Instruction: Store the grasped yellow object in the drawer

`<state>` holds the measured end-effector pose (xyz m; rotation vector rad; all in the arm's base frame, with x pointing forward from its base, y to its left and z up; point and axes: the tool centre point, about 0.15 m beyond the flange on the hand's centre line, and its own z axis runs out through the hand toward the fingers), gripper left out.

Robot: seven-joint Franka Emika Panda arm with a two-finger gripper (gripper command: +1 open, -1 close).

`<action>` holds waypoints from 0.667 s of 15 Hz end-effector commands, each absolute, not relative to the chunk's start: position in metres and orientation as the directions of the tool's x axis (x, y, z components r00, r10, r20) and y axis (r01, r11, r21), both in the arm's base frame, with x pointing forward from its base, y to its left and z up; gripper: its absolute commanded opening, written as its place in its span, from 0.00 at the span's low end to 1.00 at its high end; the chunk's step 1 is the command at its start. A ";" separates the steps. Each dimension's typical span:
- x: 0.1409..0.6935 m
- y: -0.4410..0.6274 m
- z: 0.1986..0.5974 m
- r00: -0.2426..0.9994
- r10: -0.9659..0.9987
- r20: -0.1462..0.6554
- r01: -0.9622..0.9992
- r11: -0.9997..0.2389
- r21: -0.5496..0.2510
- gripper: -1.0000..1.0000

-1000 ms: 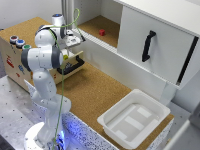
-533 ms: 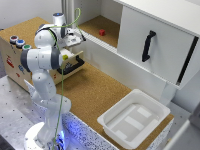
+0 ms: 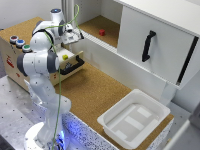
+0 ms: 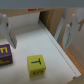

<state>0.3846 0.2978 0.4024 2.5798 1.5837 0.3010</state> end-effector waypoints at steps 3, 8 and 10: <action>0.392 0.300 0.399 0.486 0.867 0.113 0.831 -0.498 0.248 1.00; 0.468 0.299 0.433 0.538 0.826 0.167 0.704 -0.549 0.450 1.00; 0.498 0.305 0.442 0.553 0.811 0.190 0.677 -0.571 0.465 1.00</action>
